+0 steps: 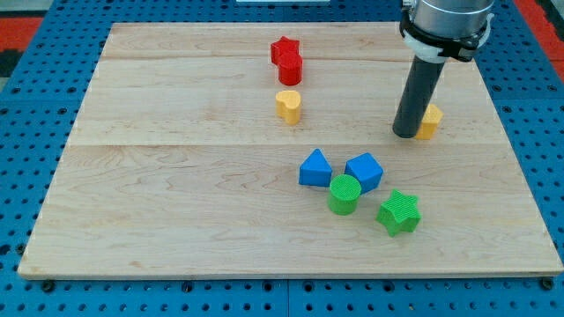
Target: Move the hexagon to the right of the heart
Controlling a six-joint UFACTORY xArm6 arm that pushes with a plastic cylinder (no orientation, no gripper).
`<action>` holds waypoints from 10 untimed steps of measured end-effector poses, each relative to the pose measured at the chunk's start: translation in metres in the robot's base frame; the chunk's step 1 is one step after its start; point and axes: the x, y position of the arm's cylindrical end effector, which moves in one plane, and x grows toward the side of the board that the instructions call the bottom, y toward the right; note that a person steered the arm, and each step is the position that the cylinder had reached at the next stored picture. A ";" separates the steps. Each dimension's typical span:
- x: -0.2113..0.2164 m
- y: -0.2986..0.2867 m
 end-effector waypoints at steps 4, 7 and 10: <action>-0.040 0.023; -0.078 0.115; -0.045 0.002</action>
